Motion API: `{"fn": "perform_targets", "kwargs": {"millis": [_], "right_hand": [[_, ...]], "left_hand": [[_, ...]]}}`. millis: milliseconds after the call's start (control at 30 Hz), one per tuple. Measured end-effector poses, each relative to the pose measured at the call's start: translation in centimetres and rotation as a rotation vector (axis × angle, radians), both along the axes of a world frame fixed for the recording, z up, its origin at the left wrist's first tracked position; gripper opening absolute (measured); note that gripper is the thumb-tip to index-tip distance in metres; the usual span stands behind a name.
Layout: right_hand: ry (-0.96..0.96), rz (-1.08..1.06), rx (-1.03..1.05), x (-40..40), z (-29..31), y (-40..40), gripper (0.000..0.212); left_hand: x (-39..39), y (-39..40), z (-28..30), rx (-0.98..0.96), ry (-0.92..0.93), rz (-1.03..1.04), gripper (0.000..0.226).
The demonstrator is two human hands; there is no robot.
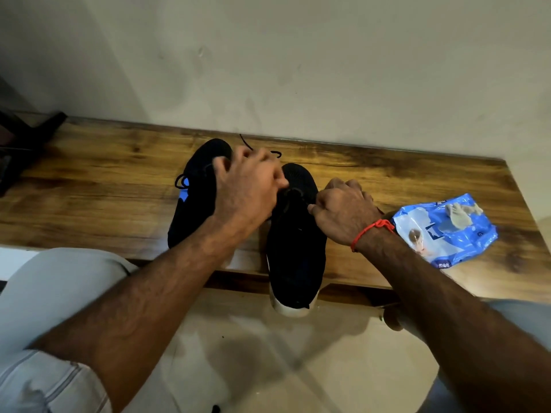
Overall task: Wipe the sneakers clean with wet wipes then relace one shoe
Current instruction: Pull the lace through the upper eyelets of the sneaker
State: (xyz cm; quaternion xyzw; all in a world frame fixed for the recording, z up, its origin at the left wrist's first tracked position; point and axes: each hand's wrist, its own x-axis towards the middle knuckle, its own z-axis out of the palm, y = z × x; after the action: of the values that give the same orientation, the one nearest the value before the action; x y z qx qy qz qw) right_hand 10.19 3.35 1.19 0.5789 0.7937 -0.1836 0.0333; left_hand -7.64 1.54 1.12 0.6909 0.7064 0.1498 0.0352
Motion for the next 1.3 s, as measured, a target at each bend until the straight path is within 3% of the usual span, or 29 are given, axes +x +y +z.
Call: {"fn": "perform_targets", "kwargs": {"millis": [100,167,333,433,667,767,833,967,1167,1300], "right_hand": [[0.031,-0.023,-0.017,0.0,0.0,0.1,0.027],[0.043,-0.008,-0.017,-0.1,0.0,0.0,0.025],[0.03,0.013,-0.002,-0.4,0.1,-0.1,0.028],[0.017,-0.006,-0.023,-0.3,0.1,-0.1,0.026],[0.032,-0.05,-0.035,-0.3,0.0,0.1,0.027],[0.038,-0.036,-0.033,-0.5,0.1,0.0,0.023],[0.027,-0.032,-0.031,-0.6,0.0,-0.1,0.025],[-0.015,-0.032,-0.01,-0.5,0.0,-0.1,0.031],[0.01,-0.065,-0.042,-0.1,-0.1,0.0,0.029],[0.001,-0.042,-0.033,-0.6,-0.2,0.0,0.025]], "left_hand": [[-2.8,1.1,0.9,0.206,-0.1,0.22,0.018],[-2.8,1.2,1.0,0.231,-0.132,0.168,0.019],[1.1,-1.1,-2.0,-0.152,0.104,-0.161,0.031],[1.4,-0.8,-1.6,-0.15,0.167,-0.2,0.02],[-3.6,1.6,1.9,0.072,-0.025,0.2,0.021],[-2.3,0.8,1.3,-0.033,-0.036,0.062,0.037],[-0.2,-0.3,0.3,-0.14,0.06,-0.085,0.044],[2.1,-1.2,-0.7,-0.194,0.249,-0.189,0.024],[-1.8,0.8,1.7,-0.047,0.063,0.096,0.026],[-2.2,0.3,0.3,-0.104,0.037,0.115,0.019]]}}
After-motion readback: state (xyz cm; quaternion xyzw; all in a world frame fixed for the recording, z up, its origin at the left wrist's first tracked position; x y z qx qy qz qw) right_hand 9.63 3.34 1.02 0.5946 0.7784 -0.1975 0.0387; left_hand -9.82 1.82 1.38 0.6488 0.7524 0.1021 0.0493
